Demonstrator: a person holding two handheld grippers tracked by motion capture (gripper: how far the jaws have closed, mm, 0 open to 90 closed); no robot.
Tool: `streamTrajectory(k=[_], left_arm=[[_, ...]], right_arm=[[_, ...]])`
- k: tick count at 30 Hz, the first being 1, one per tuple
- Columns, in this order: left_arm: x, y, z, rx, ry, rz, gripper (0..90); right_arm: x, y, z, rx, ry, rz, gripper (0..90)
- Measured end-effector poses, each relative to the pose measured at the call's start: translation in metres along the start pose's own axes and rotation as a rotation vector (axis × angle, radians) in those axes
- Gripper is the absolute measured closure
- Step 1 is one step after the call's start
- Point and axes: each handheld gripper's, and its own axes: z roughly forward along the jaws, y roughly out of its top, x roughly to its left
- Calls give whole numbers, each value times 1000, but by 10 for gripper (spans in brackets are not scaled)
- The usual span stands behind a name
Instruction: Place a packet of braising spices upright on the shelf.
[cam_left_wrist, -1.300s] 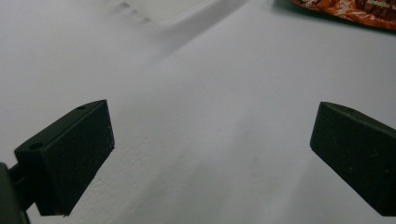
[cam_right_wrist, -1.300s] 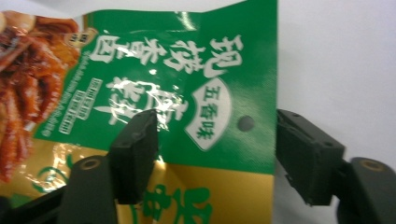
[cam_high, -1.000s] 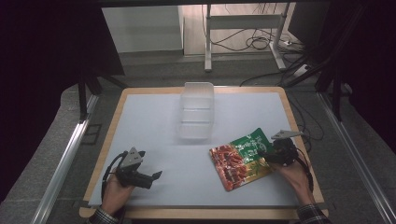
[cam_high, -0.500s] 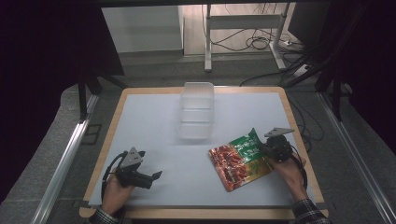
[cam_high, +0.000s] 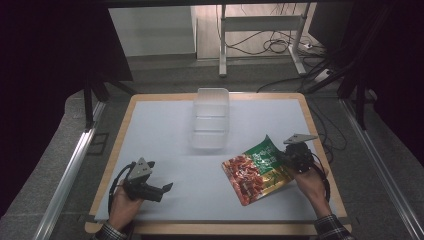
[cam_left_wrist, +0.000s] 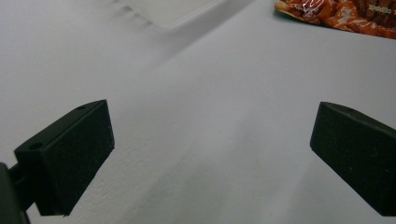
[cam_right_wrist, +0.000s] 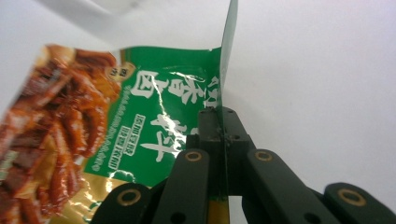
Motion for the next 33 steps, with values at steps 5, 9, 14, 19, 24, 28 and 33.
streamTrajectory(k=[5,9,14,19,24,28,33], left_arm=[[1,0,-1,-10,6,-6,0],[1,0,-2,-12,8,-11,0],[1,0,-2,-17,12,-10,0],[1,0,-3,-21,12,-12,0],[1,0,-3,-20,15,-7,0],[1,0,-3,-21,14,-9,0],[1,0,-2,-20,12,-10,0]], right_arm=[[4,4,-9,-24,18,11,889],[5,9,-17,-36,45,36,889],[6,19,-26,-60,85,45,890],[12,33,-38,-95,112,15,890],[19,47,-48,-117,157,5,890],[26,56,-54,-118,181,-13,890],[36,69,-61,-129,220,-39,890]])
